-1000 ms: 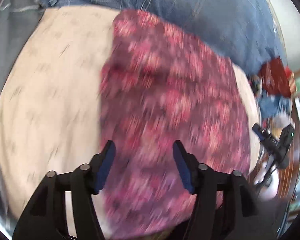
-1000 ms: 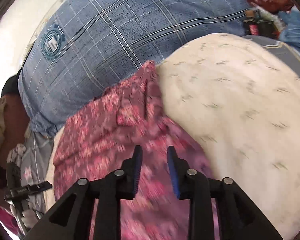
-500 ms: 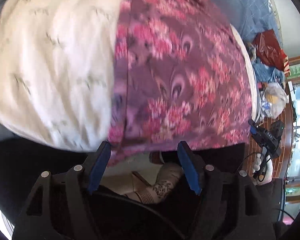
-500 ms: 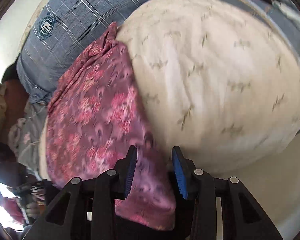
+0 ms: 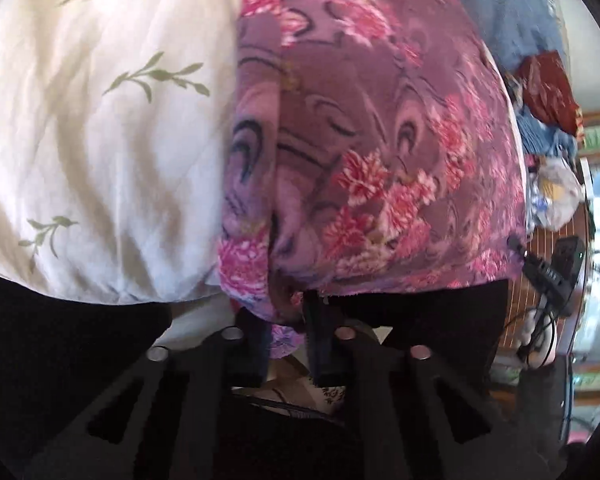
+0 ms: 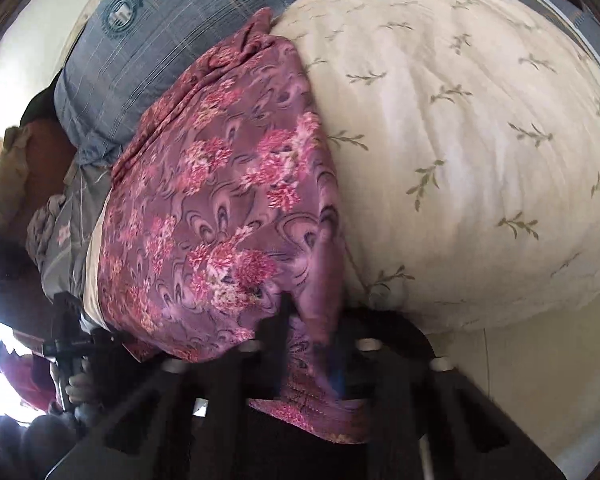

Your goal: Fold small clothes

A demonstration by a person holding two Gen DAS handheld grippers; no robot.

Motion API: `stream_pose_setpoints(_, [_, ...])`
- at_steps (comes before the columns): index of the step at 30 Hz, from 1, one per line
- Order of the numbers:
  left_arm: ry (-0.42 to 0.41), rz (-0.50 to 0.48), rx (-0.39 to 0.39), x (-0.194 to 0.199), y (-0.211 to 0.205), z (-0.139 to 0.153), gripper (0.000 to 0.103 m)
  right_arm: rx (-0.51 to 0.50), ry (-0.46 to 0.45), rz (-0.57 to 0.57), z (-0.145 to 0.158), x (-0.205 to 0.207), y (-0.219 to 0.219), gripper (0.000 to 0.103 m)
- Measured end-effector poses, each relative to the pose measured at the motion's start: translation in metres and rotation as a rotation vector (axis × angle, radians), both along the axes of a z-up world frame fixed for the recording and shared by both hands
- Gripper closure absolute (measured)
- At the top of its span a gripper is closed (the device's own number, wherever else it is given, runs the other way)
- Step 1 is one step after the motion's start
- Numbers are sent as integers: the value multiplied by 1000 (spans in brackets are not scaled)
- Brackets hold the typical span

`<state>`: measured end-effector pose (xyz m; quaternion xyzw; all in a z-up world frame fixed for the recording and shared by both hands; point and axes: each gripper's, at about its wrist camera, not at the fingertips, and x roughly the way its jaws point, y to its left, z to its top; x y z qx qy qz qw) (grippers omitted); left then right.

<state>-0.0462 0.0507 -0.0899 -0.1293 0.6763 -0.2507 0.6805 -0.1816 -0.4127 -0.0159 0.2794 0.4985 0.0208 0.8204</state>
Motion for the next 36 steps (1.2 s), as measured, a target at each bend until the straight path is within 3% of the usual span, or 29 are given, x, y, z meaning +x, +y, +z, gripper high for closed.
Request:
stream_pose_setpoints(3, [-14, -13, -95, -6, 7, 17, 100, 62, -68, -2, 13, -3, 1, 99])
stream_pose_setpoints(7, [-123, -30, -222, -8, 13, 63, 100, 154, -162, -5, 34, -1, 8, 99])
stream_pose_setpoints(13, [-206, 40, -394, 28, 28, 112, 100, 290, -300, 5, 65, 27, 20, 99])
stream_pose_setpoints(19, [-219, 114, -392, 83, 20, 120, 100, 399, -431, -27, 86, 75, 17, 99])
stream_pose_setpoints(23, [-212, 203, -451, 124, 22, 125, 100, 430, -479, -69, 90, 121, 6, 99])
stream_pose_setpoints(29, [-206, 342, -479, 206, 24, 126, 100, 517, -486, -176, 74, 199, -22, 99])
stream_pose_setpoints(33, [-170, 426, -435, 269, 17, 108, 100, 564, -469, -261, 54, 254, -47, 99])
stream_pose_setpoints(36, [-107, 485, -395, 306, 15, 88, 100, 560, -404, -336, 29, 290, -61, 99])
